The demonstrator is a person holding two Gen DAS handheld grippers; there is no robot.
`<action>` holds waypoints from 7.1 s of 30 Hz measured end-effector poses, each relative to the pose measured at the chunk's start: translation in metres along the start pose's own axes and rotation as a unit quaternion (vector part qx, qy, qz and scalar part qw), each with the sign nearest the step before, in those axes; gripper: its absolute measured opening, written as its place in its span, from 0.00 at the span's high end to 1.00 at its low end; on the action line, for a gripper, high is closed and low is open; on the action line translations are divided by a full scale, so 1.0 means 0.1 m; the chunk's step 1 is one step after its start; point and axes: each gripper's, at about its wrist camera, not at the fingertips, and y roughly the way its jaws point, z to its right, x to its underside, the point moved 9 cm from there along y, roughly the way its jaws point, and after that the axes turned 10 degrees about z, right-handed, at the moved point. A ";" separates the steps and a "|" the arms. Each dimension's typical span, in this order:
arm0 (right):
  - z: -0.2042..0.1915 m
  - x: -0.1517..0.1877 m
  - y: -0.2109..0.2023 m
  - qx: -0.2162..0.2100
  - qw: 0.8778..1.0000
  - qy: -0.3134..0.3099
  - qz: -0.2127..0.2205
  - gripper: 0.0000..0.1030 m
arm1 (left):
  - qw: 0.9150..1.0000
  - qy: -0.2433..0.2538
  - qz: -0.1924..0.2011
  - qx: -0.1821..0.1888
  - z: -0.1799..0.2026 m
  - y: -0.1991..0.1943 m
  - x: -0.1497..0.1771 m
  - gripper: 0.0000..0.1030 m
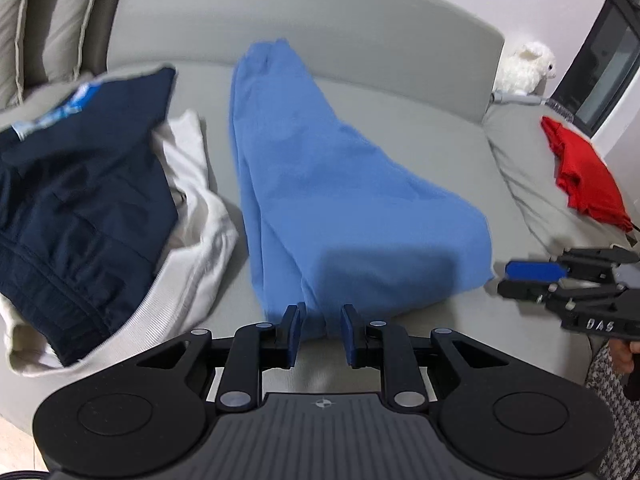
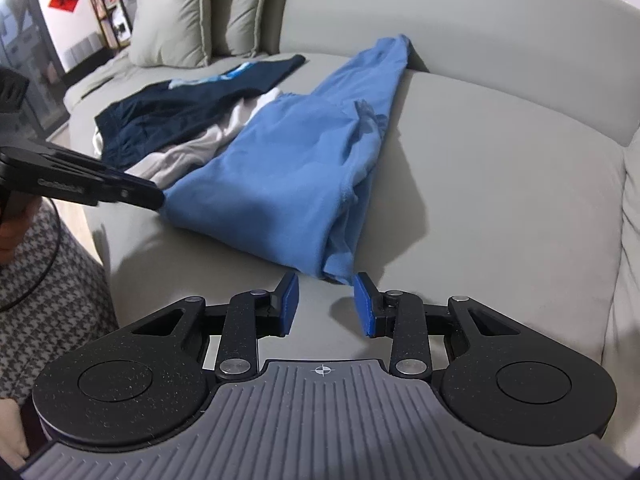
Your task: Fold clothes
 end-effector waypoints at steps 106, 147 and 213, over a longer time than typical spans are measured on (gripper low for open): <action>0.49 -1.23 1.74 0.119 0.992 0.028 0.028 0.77 | 0.987 0.049 0.107 -0.112 -0.48 1.18 -1.26 0.60; 0.23 -0.85 0.96 0.069 0.995 0.061 0.023 0.67 | 0.991 -0.036 0.113 -0.069 -0.31 0.71 -1.07 0.67; 0.02 0.00 0.32 0.021 0.999 -0.033 -0.012 0.99 | 0.994 -0.012 0.011 -0.106 0.03 0.38 -0.14 0.56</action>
